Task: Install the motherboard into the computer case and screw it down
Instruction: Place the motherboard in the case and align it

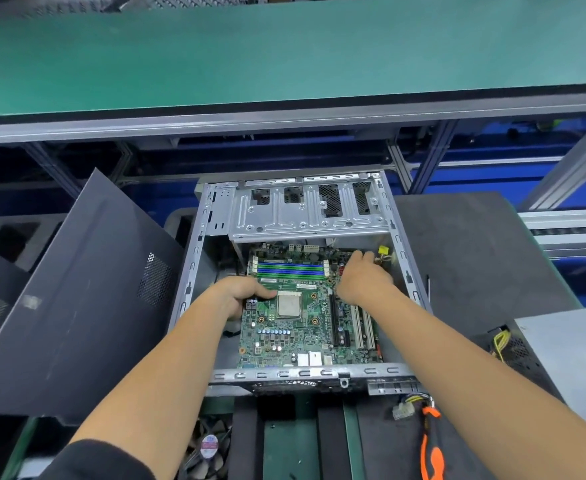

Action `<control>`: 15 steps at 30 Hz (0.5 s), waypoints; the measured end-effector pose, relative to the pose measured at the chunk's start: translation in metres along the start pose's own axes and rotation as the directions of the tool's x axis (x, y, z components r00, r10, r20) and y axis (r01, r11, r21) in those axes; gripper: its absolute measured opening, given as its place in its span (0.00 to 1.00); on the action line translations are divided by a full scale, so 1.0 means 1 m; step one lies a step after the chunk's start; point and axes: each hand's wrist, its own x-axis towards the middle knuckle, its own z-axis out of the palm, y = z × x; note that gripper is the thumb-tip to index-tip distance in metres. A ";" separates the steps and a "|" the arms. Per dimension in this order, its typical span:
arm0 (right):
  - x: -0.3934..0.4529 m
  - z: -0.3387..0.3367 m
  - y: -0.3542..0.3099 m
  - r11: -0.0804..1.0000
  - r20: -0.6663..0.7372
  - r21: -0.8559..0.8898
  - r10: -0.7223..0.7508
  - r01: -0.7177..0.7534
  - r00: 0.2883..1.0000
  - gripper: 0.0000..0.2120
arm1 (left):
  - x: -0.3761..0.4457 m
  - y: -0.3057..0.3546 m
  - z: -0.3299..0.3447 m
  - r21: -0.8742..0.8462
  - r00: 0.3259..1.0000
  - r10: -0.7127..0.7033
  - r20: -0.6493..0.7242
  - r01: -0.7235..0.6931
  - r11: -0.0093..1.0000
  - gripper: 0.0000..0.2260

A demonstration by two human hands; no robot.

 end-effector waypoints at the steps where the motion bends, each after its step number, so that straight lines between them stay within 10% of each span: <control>1: 0.000 0.000 0.001 1.000 0.013 -0.002 -0.006 0.006 1.000 0.31 | 0.001 0.000 0.000 -0.016 1.000 0.006 0.003 -0.006 1.000 0.38; 15: 0.003 -0.001 0.003 0.999 0.013 0.017 -0.028 0.027 1.000 0.28 | -0.003 0.000 0.002 -0.094 0.988 0.056 0.146 -0.042 0.995 0.37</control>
